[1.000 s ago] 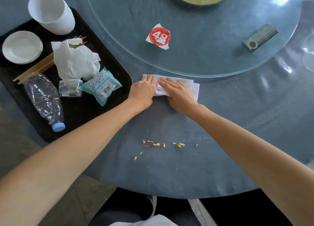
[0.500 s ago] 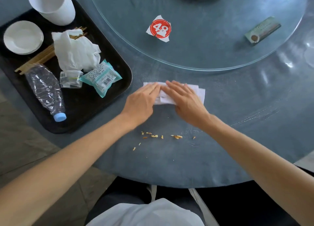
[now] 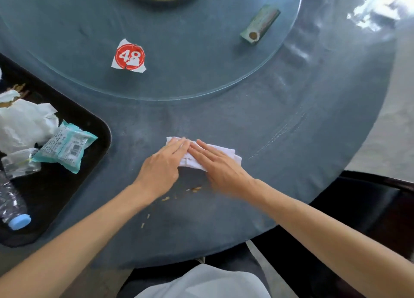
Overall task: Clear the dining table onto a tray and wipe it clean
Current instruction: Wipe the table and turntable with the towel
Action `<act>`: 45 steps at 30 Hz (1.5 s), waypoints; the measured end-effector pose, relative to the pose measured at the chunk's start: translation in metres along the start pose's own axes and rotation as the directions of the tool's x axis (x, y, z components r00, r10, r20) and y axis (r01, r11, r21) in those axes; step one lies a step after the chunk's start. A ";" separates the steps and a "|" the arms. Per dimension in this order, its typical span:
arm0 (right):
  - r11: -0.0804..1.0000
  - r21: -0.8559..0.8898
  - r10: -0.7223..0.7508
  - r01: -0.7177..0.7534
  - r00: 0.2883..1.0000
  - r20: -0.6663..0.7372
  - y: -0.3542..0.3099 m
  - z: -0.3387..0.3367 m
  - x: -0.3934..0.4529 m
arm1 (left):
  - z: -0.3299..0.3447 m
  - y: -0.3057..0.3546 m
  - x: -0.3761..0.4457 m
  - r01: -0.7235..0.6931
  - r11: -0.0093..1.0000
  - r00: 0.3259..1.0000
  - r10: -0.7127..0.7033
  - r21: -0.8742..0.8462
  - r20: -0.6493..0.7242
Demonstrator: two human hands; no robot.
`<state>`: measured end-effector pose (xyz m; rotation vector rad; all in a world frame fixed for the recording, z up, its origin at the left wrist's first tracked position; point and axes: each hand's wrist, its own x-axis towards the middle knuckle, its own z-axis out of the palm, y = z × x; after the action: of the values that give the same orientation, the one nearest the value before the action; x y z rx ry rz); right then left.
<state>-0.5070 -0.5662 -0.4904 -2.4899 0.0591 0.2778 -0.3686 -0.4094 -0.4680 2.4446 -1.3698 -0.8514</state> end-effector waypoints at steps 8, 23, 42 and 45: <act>0.955 -0.126 0.196 -0.268 0.892 -0.407 0.191 -0.146 -0.046 | -0.026 0.159 0.226 -0.287 0.949 0.946 0.302 0.128 -0.121; 0.812 -0.152 0.501 -0.563 0.807 -0.314 0.330 -0.138 -0.086 | 0.028 0.201 0.356 -0.559 0.790 0.829 0.525 0.251 0.194; 0.915 -0.135 0.353 -0.380 0.917 -0.186 -0.021 0.103 0.004 | 0.020 -0.080 -0.002 -0.274 0.962 0.949 0.273 -0.019 0.155; 0.947 -0.201 0.227 -0.251 0.965 -0.133 -0.046 0.125 0.004 | 0.032 -0.100 -0.059 -0.182 0.982 0.974 0.188 -0.057 0.127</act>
<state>-0.5215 -0.4547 -0.5617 -2.7151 0.3988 0.2611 -0.3394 -0.3026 -0.5164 2.2185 -1.5770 -1.0009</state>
